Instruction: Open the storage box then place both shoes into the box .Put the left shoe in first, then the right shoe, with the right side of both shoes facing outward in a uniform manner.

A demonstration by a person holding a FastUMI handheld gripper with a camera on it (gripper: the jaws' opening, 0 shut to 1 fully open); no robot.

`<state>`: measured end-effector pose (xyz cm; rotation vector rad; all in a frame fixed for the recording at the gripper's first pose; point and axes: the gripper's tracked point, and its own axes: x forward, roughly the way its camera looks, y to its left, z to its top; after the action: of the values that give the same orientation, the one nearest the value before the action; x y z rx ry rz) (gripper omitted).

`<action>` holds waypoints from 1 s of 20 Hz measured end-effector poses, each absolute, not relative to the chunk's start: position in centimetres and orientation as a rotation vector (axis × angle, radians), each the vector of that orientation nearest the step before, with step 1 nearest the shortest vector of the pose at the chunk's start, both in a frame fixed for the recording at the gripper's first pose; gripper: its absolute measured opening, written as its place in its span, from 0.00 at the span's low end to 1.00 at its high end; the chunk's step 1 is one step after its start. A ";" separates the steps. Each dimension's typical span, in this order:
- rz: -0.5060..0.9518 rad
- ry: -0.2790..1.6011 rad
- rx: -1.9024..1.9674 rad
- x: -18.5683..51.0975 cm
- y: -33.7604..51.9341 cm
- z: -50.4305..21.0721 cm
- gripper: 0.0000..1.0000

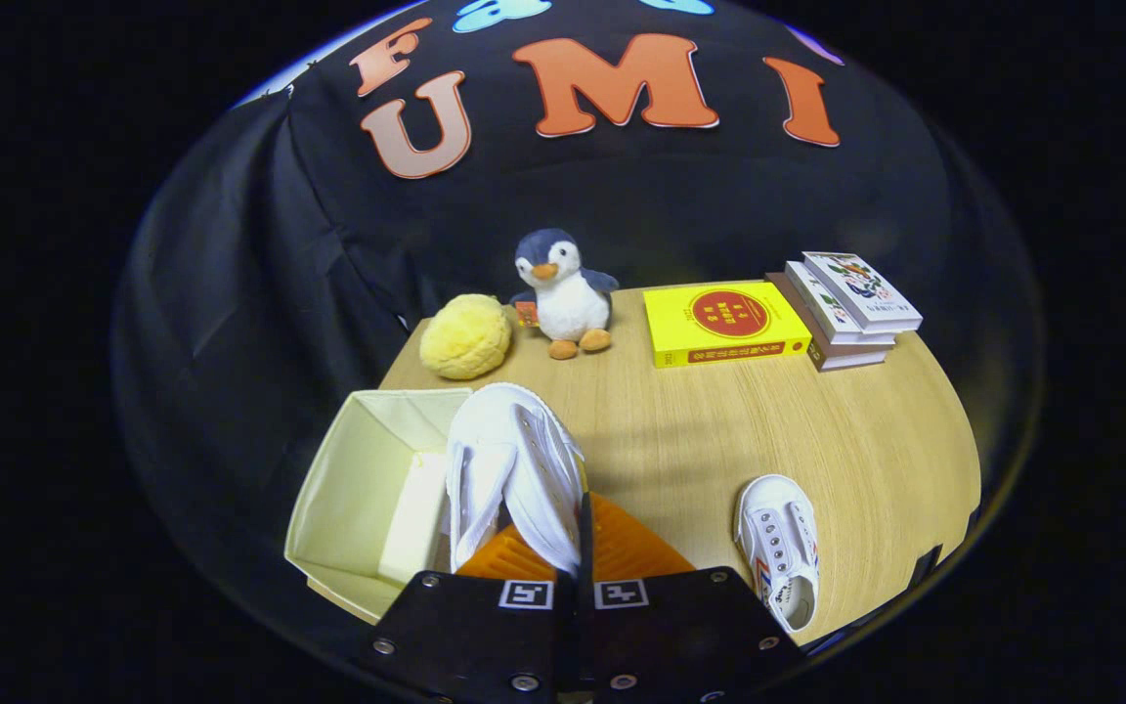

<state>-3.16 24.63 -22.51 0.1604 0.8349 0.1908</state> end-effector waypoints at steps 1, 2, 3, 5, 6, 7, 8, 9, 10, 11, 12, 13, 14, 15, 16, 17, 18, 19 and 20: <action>0.210 0.833 0.163 -3.1 25.9 -21.7 0.01; 0.228 0.834 0.170 -3.0 27.2 -21.0 0.01; 0.244 0.840 0.178 -2.9 28.6 -20.6 0.01; 0.277 0.851 0.194 -2.6 31.7 -20.0 0.01; 0.289 0.860 0.198 -2.6 33.1 -20.0 0.01; 0.298 0.873 0.200 -2.8 34.3 -19.0 0.01; 0.301 0.890 0.204 -2.8 35.6 -19.3 0.01; 0.303 0.914 0.207 -2.8 36.8 -19.8 0.01; 0.301 0.938 0.210 -2.9 37.9 -20.5 0.01; 0.300 0.961 0.206 -2.8 38.8 -21.2 0.01; 0.295 0.978 0.201 -2.8 39.7 -22.0 0.01; 0.288 0.996 0.192 -2.7 40.3 -23.0 0.01; 0.275 1.013 0.181 -2.6 40.8 -23.8 0.01; 0.255 1.038 0.177 -2.2 41.3 -26.1 0.01; 0.232 1.065 0.177 -2.4 41.9 -26.9 0.02; 0.211 1.092 0.179 -2.3 42.3 -27.9 0.02; 0.191 1.113 0.179 -2.1 42.5 -29.0 0.02; 0.168 1.139 0.181 -2.0 42.6 -30.0 0.02; 0.152 1.168 0.190 -2.1 42.9 -31.0 0.02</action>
<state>-2.12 42.91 -30.95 0.1897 1.1677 0.1520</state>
